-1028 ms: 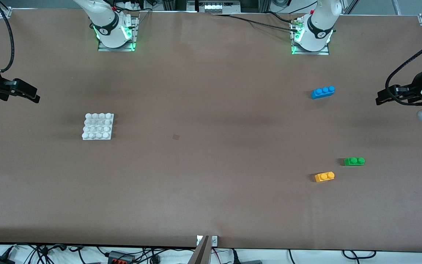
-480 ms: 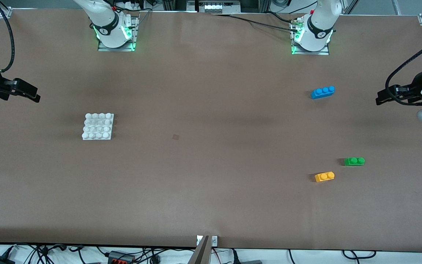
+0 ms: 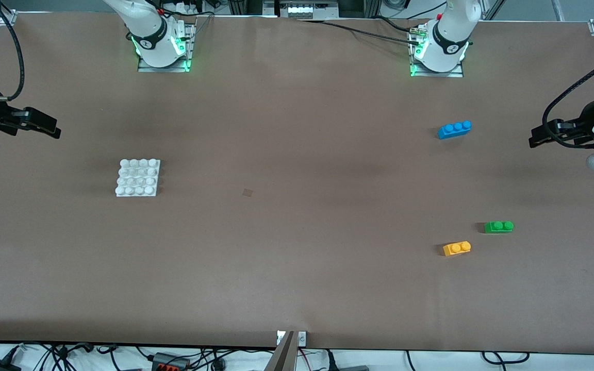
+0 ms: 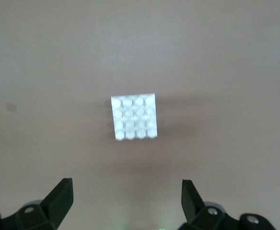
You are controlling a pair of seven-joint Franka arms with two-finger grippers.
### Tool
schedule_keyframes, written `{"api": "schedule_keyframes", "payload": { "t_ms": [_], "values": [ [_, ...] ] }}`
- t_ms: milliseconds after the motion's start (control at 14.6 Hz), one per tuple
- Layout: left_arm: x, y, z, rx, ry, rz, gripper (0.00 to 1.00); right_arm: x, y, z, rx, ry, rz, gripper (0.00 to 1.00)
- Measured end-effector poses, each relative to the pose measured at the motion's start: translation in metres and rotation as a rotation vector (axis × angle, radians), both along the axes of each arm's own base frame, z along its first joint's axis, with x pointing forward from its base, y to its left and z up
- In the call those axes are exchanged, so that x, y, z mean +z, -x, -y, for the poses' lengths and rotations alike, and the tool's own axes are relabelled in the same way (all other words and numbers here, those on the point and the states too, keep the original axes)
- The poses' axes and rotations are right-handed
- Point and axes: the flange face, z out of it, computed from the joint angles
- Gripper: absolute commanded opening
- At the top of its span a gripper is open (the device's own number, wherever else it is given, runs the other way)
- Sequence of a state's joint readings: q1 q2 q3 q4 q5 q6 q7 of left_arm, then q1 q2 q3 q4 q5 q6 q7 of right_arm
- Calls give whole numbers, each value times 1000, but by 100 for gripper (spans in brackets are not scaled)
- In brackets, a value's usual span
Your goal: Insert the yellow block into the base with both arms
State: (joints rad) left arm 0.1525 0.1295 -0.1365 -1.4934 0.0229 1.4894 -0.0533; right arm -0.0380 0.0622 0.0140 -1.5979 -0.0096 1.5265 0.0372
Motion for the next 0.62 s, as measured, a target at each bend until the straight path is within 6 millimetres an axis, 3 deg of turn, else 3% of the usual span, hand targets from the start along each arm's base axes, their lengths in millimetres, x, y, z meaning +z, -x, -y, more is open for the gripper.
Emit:
{"api": "schedule_keyframes", "payload": {
  "t_ms": [343, 617],
  "values": [
    [0, 0, 0, 0, 0, 0, 100, -15, 4, 1, -2, -2, -85, 100],
    [0, 0, 0, 0, 0, 0, 100, -48, -8, 1, -2, -4, -143, 100]
  ]
}}
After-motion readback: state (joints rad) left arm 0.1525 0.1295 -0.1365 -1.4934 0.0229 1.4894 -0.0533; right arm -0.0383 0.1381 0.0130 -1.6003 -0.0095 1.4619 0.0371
